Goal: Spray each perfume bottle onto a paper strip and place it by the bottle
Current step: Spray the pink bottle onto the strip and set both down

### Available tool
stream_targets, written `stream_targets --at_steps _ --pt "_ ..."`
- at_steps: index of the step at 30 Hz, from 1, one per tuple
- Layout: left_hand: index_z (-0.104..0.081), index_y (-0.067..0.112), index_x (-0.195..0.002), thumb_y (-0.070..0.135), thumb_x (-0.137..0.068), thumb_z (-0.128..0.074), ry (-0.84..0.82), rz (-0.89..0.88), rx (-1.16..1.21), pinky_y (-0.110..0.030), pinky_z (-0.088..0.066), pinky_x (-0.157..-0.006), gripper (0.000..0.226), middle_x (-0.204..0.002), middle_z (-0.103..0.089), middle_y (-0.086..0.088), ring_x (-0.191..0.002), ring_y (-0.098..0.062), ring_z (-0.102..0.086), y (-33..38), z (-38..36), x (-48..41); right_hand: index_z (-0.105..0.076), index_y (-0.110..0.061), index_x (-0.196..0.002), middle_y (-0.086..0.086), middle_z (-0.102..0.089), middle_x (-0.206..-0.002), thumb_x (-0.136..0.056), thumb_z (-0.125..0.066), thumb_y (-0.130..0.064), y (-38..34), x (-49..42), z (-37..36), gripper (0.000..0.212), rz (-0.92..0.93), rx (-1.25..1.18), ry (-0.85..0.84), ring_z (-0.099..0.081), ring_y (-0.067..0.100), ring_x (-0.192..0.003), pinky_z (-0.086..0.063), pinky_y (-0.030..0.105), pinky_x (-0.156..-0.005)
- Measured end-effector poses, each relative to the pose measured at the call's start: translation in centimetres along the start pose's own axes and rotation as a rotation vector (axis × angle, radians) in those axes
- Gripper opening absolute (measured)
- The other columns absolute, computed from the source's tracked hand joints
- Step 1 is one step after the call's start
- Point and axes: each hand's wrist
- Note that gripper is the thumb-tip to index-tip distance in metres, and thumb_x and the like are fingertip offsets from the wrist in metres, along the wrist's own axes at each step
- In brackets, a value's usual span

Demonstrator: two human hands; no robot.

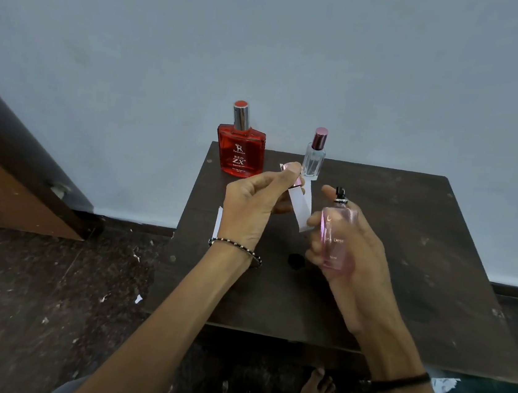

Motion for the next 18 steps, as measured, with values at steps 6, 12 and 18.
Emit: stream_targets --at_steps 6,12,18 --pt "-0.077 0.002 -0.095 0.024 -0.088 -0.073 -0.011 0.028 0.036 -0.028 -0.062 -0.073 0.024 -0.09 -0.08 -0.009 -0.086 -0.02 -0.077 0.3 0.7 0.0 -0.044 -0.028 -0.149 -0.001 -0.065 -0.081 -0.098 -0.051 -0.028 0.2 -0.3 0.3 0.051 0.066 0.158 0.023 -0.058 0.019 -0.066 -0.047 0.026 -0.048" --pt "-0.076 -0.001 -0.102 0.022 -0.088 -0.074 -0.028 0.03 -0.007 -0.034 -0.063 -0.077 0.027 -0.096 -0.078 -0.014 -0.089 -0.022 -0.077 0.0 0.4 0.3 -0.049 -0.042 -0.139 -0.004 -0.062 -0.128 -0.089 -0.069 -0.039 1.6 -0.2 1.5 0.053 0.34 0.845 0.117 -0.067 0.019 -0.1 -0.06 0.035 -0.084" --pt "-0.077 0.0 -0.095 0.024 -0.085 -0.077 -0.075 0.06 -0.007 -0.034 -0.063 -0.075 0.026 -0.089 -0.079 -0.015 -0.085 -0.025 -0.077 0.1 -0.2 0.9 -0.058 -0.021 -0.135 0.001 -0.065 -0.112 -0.084 -0.074 -0.02 2.4 -0.3 1.1 0.053 0.514 1.126 0.125 -0.058 -0.004 -0.091 -0.04 -0.003 -0.081"
Point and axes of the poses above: each hand's wrist, its own x-axis away from the middle knuckle, its own z-axis out of the back of the hand, y = z × x
